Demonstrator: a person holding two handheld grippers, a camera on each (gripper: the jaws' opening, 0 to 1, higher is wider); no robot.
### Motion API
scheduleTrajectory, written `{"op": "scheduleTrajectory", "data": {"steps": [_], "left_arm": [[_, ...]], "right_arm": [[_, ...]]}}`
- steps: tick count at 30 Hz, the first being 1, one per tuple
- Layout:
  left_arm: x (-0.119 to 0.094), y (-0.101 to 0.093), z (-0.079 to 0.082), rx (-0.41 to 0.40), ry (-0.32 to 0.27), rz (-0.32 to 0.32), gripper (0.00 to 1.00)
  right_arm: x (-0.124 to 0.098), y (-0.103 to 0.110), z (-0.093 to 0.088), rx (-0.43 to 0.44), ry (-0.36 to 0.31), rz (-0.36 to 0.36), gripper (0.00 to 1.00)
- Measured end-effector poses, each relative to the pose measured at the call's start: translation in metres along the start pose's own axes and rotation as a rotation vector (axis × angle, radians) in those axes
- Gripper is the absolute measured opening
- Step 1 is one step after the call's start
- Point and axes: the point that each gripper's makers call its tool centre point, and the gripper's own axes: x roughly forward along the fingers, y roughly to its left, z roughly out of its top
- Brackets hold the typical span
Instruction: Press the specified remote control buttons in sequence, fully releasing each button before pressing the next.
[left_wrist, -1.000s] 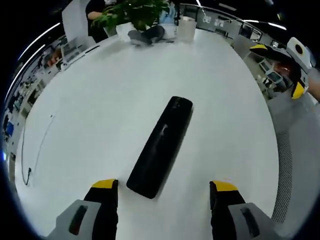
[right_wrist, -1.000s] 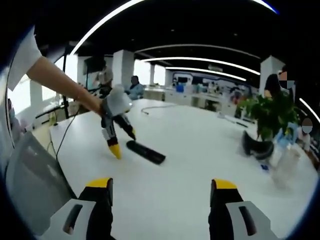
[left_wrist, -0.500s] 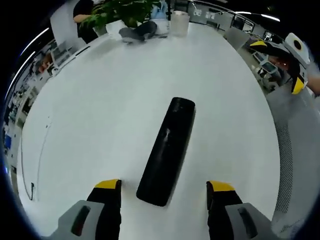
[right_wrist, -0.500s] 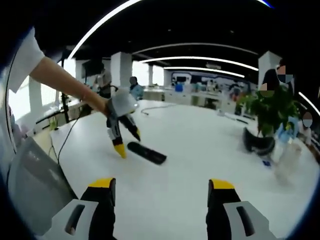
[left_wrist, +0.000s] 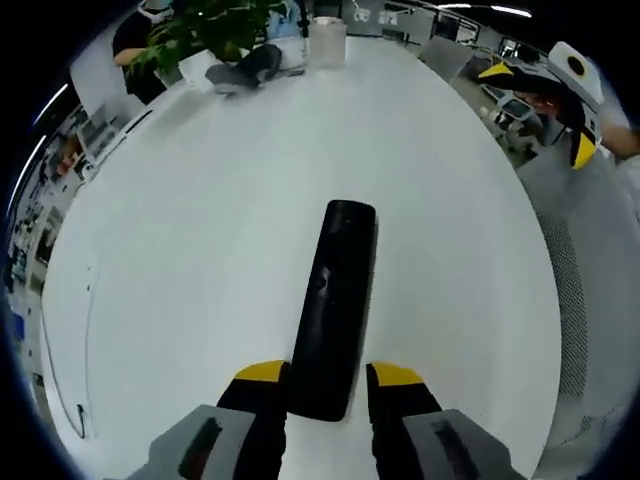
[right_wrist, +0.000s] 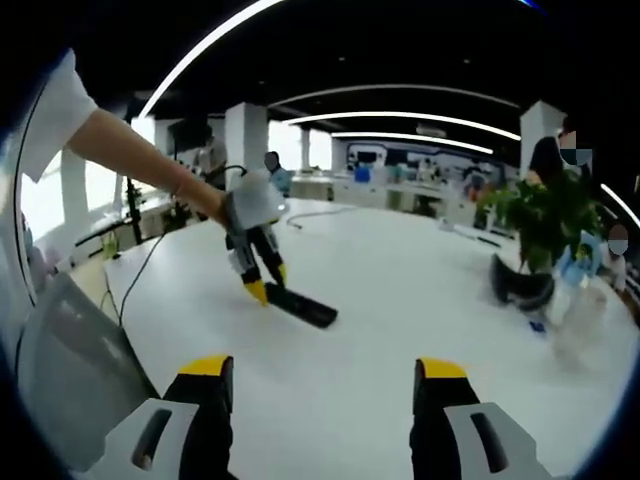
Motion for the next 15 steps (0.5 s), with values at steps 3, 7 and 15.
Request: {"op": "scheduleTrajectory", "data": {"steps": [3, 7, 15], "left_arm": [[0.0001, 0.0017, 0.0005, 0.011, 0.002, 0.001, 0.27], [0.0001, 0.0022, 0.0001, 0.017, 0.008, -0.001, 0.25], [0.0, -0.0001, -0.001, 0.011, 0.007, -0.013, 0.25]], "right_arm": [[0.0001, 0.0003, 0.0001, 0.001, -0.001, 0.002, 0.71], [0.0005, 0.0014, -0.0004, 0.0, 0.003, 0.007, 0.71], [0.0005, 0.0008, -0.0007, 0.003, 0.003, 0.005, 0.7]]}}
